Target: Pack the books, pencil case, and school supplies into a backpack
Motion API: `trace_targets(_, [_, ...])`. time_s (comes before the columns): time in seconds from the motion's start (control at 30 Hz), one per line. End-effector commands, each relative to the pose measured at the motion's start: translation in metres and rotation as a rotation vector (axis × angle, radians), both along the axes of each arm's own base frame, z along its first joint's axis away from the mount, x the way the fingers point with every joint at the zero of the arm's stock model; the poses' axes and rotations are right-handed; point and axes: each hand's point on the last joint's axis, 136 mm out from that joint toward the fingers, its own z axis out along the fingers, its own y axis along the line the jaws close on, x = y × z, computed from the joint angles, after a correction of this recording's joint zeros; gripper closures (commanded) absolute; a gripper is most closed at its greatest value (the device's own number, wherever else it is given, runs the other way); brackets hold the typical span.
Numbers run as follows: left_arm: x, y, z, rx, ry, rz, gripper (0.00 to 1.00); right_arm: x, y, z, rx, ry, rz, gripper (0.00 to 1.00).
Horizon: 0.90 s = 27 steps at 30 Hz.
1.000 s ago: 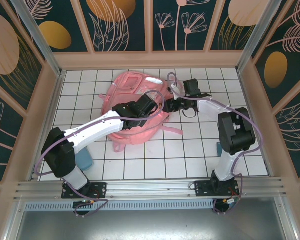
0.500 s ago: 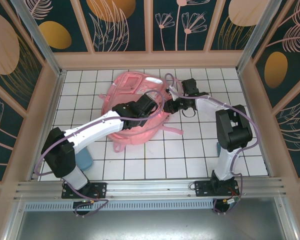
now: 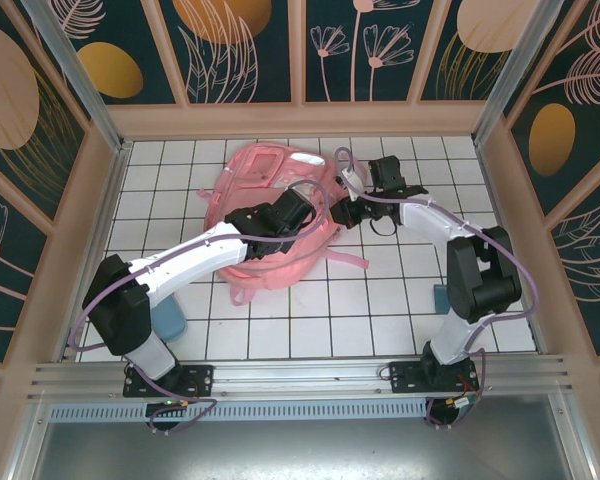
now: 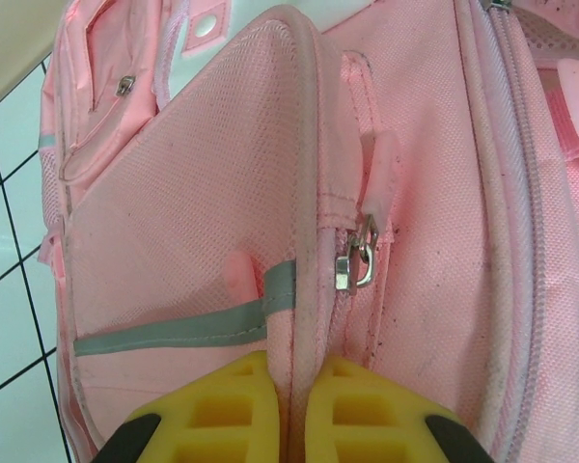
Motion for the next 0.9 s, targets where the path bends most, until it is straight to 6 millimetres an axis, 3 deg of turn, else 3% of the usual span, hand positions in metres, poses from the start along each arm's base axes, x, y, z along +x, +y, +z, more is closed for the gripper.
trace_targets(0.0, [0.012, -0.010, 0.026, -0.096, -0.089, 0.023, 1.00, -0.009, 0.006, 0.022, 0.041, -0.067, 0.036, 0.93])
trace_targets(0.33, [0.012, -0.013, 0.028, -0.113, -0.088, 0.014, 1.00, -0.003, 0.016, 0.019, 0.063, -0.056, 0.029, 0.91])
trace_targets(0.67, [0.011, -0.017, 0.027, -0.131, -0.079, 0.005, 1.00, 0.004, 0.029, 0.011, 0.087, -0.005, 0.063, 0.82])
trace_targets(0.87, [0.010, -0.016, 0.025, -0.129, -0.075, 0.008, 1.00, 0.017, 0.027, 0.006, 0.064, -0.015, 0.020, 0.87])
